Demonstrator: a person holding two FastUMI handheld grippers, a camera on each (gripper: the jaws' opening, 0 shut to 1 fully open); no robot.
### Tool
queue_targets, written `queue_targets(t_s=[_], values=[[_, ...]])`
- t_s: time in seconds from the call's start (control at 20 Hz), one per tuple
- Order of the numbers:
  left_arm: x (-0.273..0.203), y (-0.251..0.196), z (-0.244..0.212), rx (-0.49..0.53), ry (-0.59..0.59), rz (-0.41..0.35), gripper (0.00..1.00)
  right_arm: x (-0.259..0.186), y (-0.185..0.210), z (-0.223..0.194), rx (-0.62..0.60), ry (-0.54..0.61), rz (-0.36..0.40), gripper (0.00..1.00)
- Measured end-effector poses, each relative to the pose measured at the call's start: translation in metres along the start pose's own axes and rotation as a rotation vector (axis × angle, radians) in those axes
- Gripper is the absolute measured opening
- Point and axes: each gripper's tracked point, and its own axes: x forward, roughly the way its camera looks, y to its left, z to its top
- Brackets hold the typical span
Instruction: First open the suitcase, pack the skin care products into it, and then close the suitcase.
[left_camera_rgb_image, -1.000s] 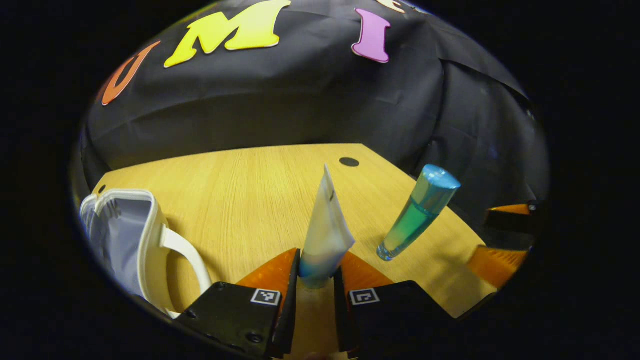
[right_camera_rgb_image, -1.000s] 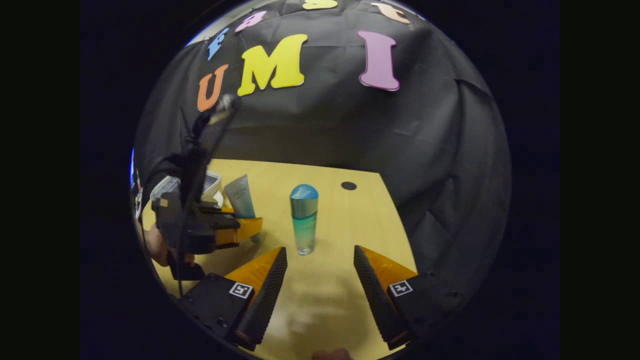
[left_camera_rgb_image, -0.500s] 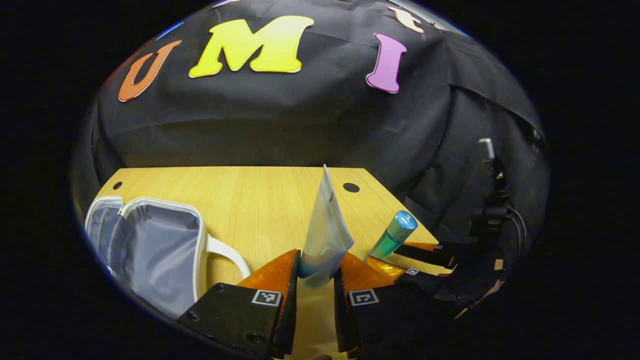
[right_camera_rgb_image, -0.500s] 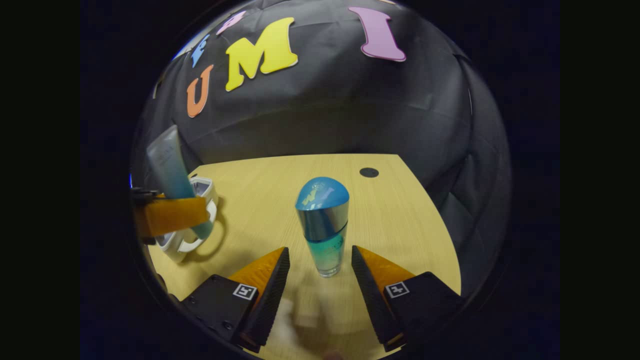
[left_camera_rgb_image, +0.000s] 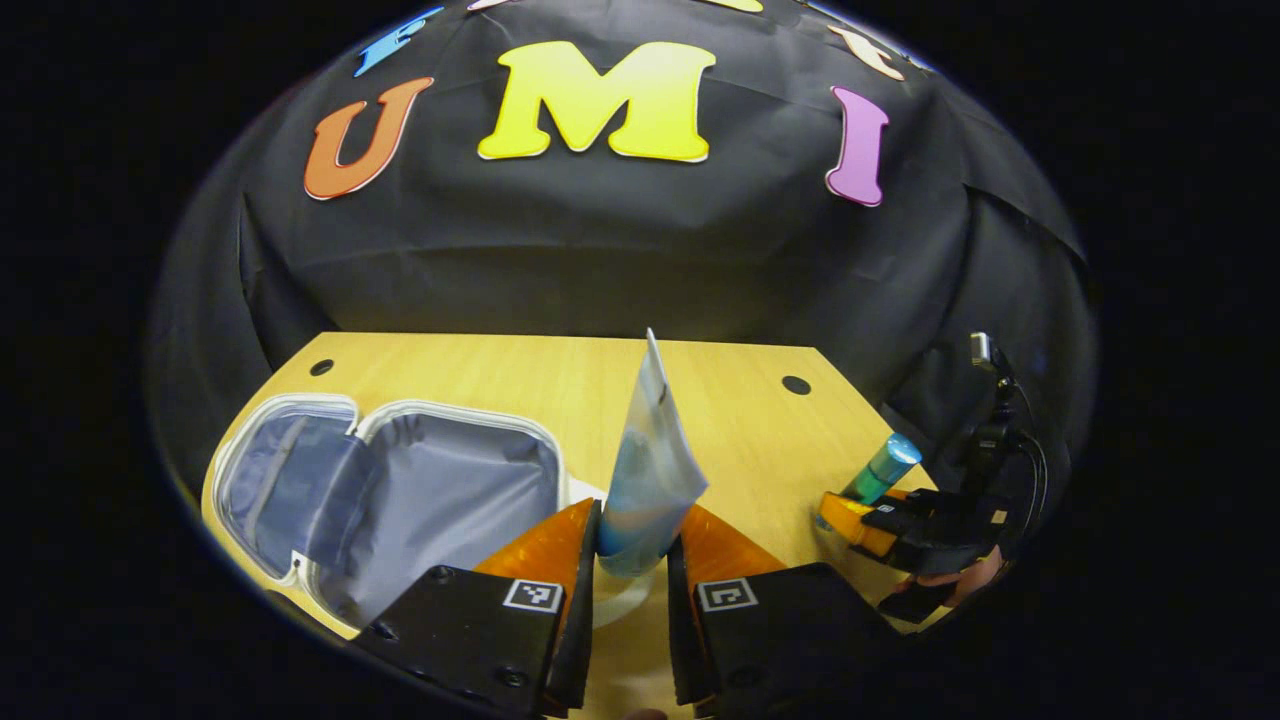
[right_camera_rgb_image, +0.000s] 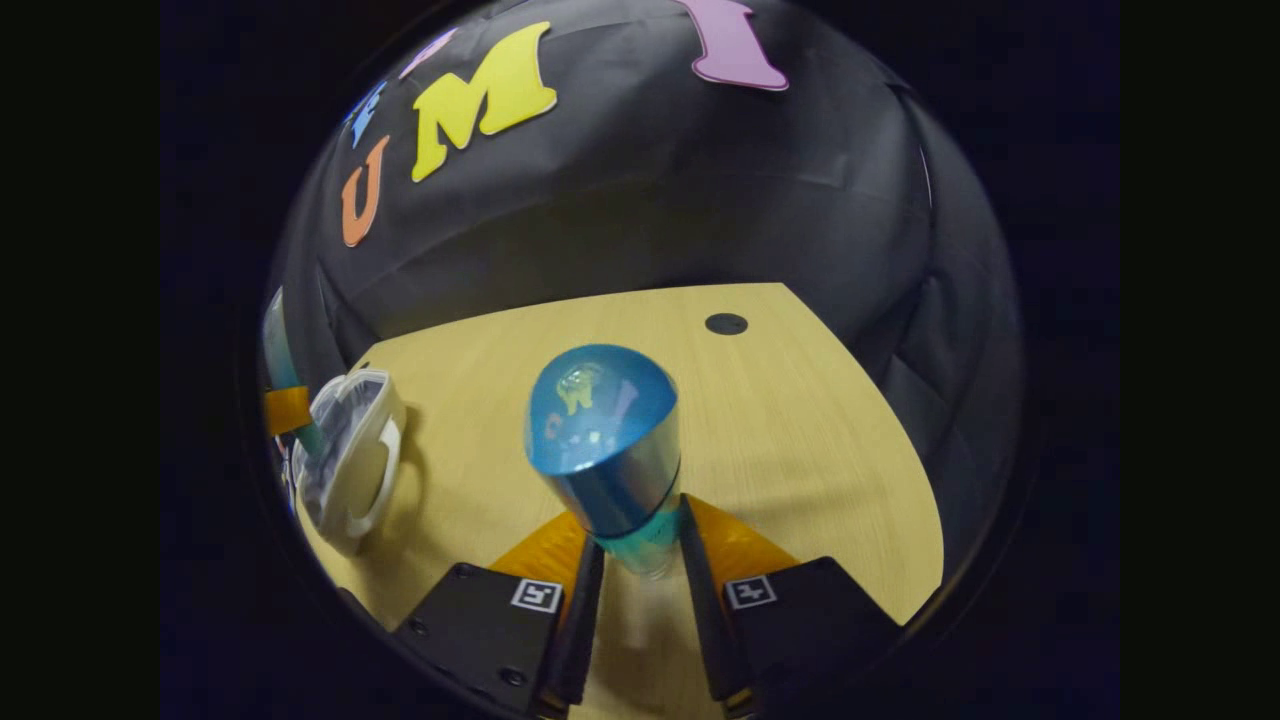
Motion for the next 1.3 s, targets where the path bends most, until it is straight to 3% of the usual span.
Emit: queue_targets(t_s=[0.2,0.25,0.45,0.6,0.8,0.9,1.15,1.3], values=[[-0.001,0.050,-0.011,0.011,0.049,0.130,0.35,-0.007,0.010,0.003,-0.031,0.026,0.011,0.34],[-0.003,0.064,-0.015,0.010,0.067,0.171,0.35,-0.014,0.014,0.004,-0.044,0.031,0.028,0.36],[-0.005,0.132,-0.038,0.030,0.171,0.404,0.35,-0.049,0.020,0.012,-0.069,0.039,0.077,0.36],[-0.010,0.176,-0.075,0.027,0.329,0.582,0.35,-0.076,0.014,0.026,-0.077,0.022,0.078,0.35],[-0.008,0.202,-0.120,0.038,0.540,0.658,0.35,-0.104,0.009,0.054,-0.078,-0.031,0.068,0.35],[-0.015,0.217,-0.127,0.044,0.602,0.752,0.35,-0.115,0.007,0.064,-0.074,-0.059,0.065,0.35],[-0.018,0.215,-0.145,-0.072,0.733,0.797,0.37,-0.141,0.003,0.063,-0.065,-0.074,0.068,0.35],[-0.014,0.214,-0.152,-0.176,0.774,0.784,0.43,-0.157,-0.002,0.059,-0.050,-0.077,0.069,0.35]])
